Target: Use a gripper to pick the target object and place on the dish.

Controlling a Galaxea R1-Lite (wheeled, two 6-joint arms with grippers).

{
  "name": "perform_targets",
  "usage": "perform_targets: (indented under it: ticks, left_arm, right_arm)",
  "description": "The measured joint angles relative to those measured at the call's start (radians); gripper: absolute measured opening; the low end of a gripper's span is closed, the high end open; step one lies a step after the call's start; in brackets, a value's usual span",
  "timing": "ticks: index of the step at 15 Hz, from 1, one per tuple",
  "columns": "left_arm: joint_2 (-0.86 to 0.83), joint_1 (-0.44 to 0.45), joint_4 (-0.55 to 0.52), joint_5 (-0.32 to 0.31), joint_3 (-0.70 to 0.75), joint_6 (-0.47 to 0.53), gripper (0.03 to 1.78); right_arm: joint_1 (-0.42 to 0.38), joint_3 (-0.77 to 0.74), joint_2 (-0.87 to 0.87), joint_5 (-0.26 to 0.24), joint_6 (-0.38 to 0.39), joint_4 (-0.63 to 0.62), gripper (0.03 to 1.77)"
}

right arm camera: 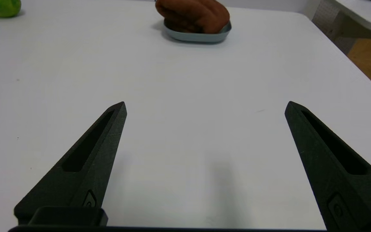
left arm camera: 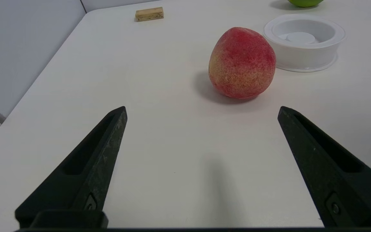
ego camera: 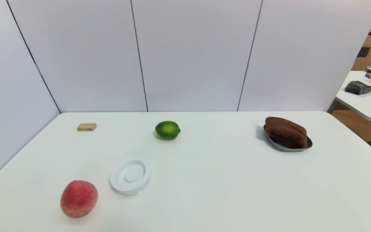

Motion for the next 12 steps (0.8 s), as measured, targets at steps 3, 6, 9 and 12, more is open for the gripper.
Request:
perform_targets:
  ticks: [3,6,9,12]
  left_arm:
    - [0.000,0.000,0.000,0.000,0.000,0.000,1.69]
    - [0.000,0.000,0.000,0.000,0.000,0.000,1.69]
    - [0.000,0.000,0.000,0.000,0.000,0.000,1.69]
    - [0.000,0.000,0.000,0.000,0.000,0.000,1.69]
  right_arm:
    - [0.001,0.001,-0.018,0.006,0.000,0.001,1.70]
    - [0.001,0.001,-0.021,0.006,0.001,0.003,1.70]
    - [0.001,0.001,-0.021,0.004,0.004,0.003,1.70]
    - [0.001,0.001,-0.021,0.004,0.004,0.003,1.70]
